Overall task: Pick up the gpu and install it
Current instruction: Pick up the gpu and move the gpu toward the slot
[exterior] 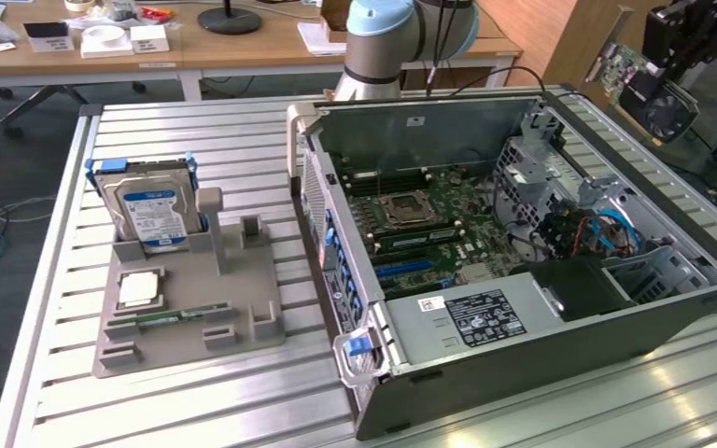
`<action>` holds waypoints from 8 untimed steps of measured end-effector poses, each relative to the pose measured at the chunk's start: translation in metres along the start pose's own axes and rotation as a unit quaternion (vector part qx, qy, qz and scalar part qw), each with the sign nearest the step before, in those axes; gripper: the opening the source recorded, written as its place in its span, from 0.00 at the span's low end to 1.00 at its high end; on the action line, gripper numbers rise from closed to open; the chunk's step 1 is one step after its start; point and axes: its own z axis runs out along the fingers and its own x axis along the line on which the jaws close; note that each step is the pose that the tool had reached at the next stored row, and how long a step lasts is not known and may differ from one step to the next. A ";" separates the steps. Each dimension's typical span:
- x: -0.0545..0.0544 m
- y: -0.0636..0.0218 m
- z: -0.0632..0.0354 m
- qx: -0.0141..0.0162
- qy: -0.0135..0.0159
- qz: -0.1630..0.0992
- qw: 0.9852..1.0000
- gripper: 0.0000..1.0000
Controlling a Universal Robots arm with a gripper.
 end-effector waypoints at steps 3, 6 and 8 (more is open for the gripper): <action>0.000 0.0000 0.0000 0.000 0.000 0.000 1.000 0.27; 0.000 0.0000 0.0000 0.000 0.000 0.000 1.000 0.27; 0.000 0.0000 0.0000 0.000 0.000 0.000 1.000 0.27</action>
